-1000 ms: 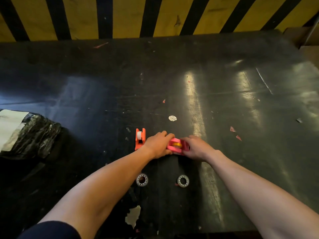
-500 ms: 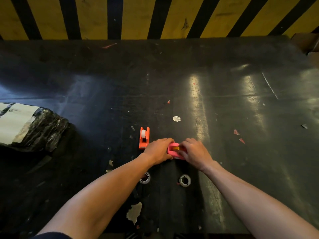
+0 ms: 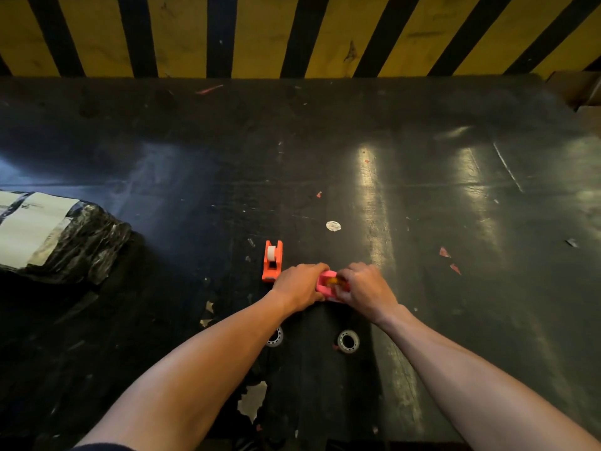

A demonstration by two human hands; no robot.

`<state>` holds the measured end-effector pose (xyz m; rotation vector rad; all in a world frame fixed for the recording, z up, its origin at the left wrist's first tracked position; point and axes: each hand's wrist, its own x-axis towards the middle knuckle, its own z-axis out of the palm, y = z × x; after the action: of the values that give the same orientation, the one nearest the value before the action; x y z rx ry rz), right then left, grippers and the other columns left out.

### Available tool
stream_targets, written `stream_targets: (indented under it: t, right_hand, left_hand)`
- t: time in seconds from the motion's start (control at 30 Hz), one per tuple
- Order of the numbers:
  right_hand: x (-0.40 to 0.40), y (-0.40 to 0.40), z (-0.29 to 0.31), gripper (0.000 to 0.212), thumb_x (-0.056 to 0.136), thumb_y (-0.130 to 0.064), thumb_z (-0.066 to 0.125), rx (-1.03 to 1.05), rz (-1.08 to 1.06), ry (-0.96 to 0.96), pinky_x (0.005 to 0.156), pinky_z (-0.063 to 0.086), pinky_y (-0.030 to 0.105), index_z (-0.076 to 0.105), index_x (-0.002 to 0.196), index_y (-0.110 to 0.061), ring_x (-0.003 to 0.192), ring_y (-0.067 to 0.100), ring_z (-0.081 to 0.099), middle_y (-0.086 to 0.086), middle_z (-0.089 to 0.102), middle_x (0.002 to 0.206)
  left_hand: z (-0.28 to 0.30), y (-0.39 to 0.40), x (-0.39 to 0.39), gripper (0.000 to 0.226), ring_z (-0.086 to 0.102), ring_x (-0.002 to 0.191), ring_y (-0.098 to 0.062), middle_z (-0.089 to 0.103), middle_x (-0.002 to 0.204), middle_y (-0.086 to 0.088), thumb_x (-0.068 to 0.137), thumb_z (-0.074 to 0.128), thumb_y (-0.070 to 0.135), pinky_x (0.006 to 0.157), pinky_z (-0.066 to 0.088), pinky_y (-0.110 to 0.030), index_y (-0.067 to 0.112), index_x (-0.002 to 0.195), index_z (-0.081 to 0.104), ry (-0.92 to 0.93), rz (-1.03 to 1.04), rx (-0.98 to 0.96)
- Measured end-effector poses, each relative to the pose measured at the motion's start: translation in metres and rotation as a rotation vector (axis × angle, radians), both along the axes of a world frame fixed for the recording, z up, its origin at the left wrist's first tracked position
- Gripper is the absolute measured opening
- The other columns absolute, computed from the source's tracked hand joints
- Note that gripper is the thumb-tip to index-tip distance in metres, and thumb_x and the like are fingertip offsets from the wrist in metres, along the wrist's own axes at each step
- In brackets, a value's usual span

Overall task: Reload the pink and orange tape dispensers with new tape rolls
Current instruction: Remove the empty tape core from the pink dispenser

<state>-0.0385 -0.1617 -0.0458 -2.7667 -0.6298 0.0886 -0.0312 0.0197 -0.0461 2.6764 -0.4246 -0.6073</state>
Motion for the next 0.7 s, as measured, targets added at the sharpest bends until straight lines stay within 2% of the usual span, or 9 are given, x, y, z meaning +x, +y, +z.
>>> stream_targets:
  t: [0.1,0.17,0.3,0.37,0.43,0.5,0.57,0.63,0.7]
  right_hand:
    - [-0.001,0.002,0.003,0.022,0.079,-0.026,0.071,-0.015,0.033,-0.076,0.07,0.05,0.041,0.074,0.093,-0.009,0.078,0.031,0.065,0.01,0.071,0.084]
    - [-0.001,0.001,0.006,0.025,0.082,-0.029,0.071,0.047,-0.005,-0.045,0.074,0.051,0.04,0.075,0.097,-0.01,0.083,0.029,0.065,0.009,0.072,0.089]
    - [-0.007,-0.007,0.011,0.03,0.087,-0.038,0.071,0.281,-0.328,0.172,0.077,0.053,0.033,0.074,0.1,-0.012,0.084,0.018,0.063,0.004,0.069,0.093]
    - [-0.014,-0.009,0.012,0.028,0.084,-0.037,0.074,0.418,-0.482,0.247,0.077,0.053,0.032,0.076,0.097,-0.013,0.083,0.016,0.065,0.002,0.072,0.09]
    - [-0.022,-0.009,0.014,0.026,0.082,-0.035,0.077,0.561,-0.609,0.312,0.076,0.053,0.031,0.077,0.095,-0.013,0.08,0.015,0.067,0.0,0.074,0.086]
    - [-0.032,-0.008,0.012,0.025,0.081,-0.035,0.078,0.678,-0.66,0.397,0.075,0.055,0.032,0.076,0.094,-0.014,0.08,0.015,0.068,0.0,0.075,0.085]
    - [-0.041,-0.004,0.011,0.019,0.081,-0.032,0.079,0.808,-0.671,0.494,0.073,0.057,0.033,0.077,0.09,-0.015,0.08,0.017,0.069,0.002,0.076,0.085]
    - [-0.048,-0.001,0.014,0.01,0.082,-0.022,0.078,0.993,-0.651,0.585,0.064,0.054,0.026,0.075,0.086,-0.014,0.074,0.018,0.068,0.005,0.075,0.08]
    - [-0.054,0.0,0.019,0.013,0.084,-0.016,0.077,1.104,-0.62,0.669,0.055,0.048,0.016,0.074,0.088,-0.004,0.065,0.013,0.062,0.008,0.07,0.076]
  left_hand:
    - [0.0,0.001,0.001,0.061,0.064,0.117,-0.025,0.065,0.131,-0.001,0.085,0.076,0.036,0.095,0.054,-0.049,0.027,0.139,0.049,-0.007,-0.004,0.014]
    - [-0.001,0.002,0.003,0.062,0.063,0.119,-0.025,0.064,0.132,-0.001,0.085,0.076,0.036,0.097,0.053,-0.049,0.028,0.14,0.048,0.005,-0.022,0.012]
    - [0.004,0.007,0.013,0.067,0.053,0.134,-0.026,0.053,0.149,-0.002,0.09,0.072,0.029,0.106,0.048,-0.049,0.028,0.15,0.042,-0.028,-0.049,0.047]
    - [0.007,0.008,0.014,0.079,0.042,0.143,-0.028,0.037,0.161,-0.004,0.089,0.073,0.03,0.11,0.045,-0.05,0.029,0.156,0.031,-0.035,-0.038,0.071]
    - [0.01,0.006,0.006,0.091,0.035,0.147,-0.03,0.024,0.165,-0.008,0.087,0.075,0.035,0.112,0.043,-0.05,0.029,0.16,0.02,-0.05,0.025,0.036]
    - [0.012,0.002,-0.013,0.082,0.042,0.141,-0.028,0.033,0.156,-0.008,0.088,0.074,0.035,0.111,0.045,-0.046,0.027,0.156,0.029,-0.137,0.09,-0.102]
    - [0.014,-0.003,-0.035,0.063,0.055,0.126,-0.019,0.046,0.139,-0.002,0.088,0.075,0.027,0.104,0.052,-0.037,0.025,0.144,0.045,-0.18,0.113,-0.328]
    - [0.018,-0.007,-0.053,0.048,0.061,0.112,-0.01,0.054,0.127,0.004,0.088,0.075,0.018,0.093,0.057,-0.028,0.024,0.131,0.056,-0.177,0.102,-0.48]
    - [0.023,-0.007,-0.063,0.039,0.064,0.101,-0.007,0.058,0.118,0.008,0.089,0.074,0.014,0.085,0.058,-0.024,0.022,0.125,0.063,-0.19,0.127,-0.547]
